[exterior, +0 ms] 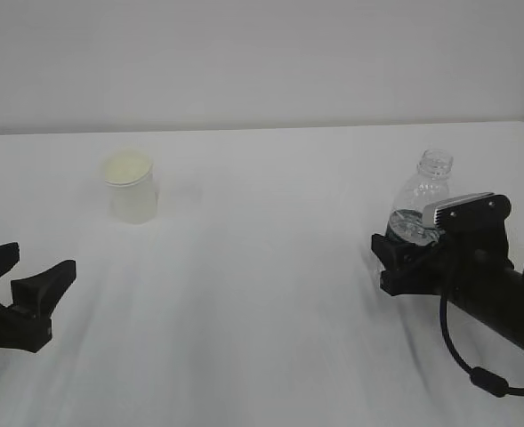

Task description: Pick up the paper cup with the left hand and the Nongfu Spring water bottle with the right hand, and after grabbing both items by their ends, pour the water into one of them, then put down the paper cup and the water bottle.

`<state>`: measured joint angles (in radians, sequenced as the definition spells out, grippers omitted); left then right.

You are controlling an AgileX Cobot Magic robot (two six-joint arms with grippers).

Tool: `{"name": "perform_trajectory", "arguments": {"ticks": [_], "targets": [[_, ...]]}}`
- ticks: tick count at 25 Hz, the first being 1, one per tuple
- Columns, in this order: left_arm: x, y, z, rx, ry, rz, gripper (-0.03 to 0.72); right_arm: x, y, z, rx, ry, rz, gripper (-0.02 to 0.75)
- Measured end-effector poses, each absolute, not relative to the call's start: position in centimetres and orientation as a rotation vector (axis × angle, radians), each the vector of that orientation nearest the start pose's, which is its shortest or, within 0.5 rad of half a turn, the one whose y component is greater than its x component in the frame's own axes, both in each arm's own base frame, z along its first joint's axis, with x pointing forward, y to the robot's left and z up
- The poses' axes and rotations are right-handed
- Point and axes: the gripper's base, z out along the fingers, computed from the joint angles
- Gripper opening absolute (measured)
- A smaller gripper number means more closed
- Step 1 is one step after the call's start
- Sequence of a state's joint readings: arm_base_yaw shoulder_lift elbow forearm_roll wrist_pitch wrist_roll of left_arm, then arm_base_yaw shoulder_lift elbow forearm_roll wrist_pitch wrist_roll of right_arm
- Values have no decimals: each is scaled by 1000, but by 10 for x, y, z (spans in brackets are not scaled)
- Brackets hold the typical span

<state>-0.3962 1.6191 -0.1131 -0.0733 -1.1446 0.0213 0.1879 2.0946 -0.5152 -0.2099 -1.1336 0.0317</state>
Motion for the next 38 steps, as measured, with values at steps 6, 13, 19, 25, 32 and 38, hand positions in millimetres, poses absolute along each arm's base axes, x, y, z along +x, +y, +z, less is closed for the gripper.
{"name": "perform_trajectory", "arguments": {"ticks": [6, 13, 19, 25, 32, 38], "targets": [[187, -72, 135, 332, 1816, -204, 534, 293, 73, 92, -428, 1862, 223, 460], [198, -73, 135, 305, 1805, -176, 534, 292, 74, 111, -461, 1833, 210, 459], [210, -79, 117, 329, 1868, -166, 534, 291, 75, 117, -479, 1820, 213, 459], [229, -82, 104, 372, 1888, -216, 534, 290, 75, 113, -492, 1855, 207, 459], [255, -64, 102, 346, 1865, -254, 533, 290, 75, 113, -495, 1860, 206, 459], [278, -63, 100, 382, 1825, -304, 533, 290, 75, 113, -495, 1860, 206, 459]]}}
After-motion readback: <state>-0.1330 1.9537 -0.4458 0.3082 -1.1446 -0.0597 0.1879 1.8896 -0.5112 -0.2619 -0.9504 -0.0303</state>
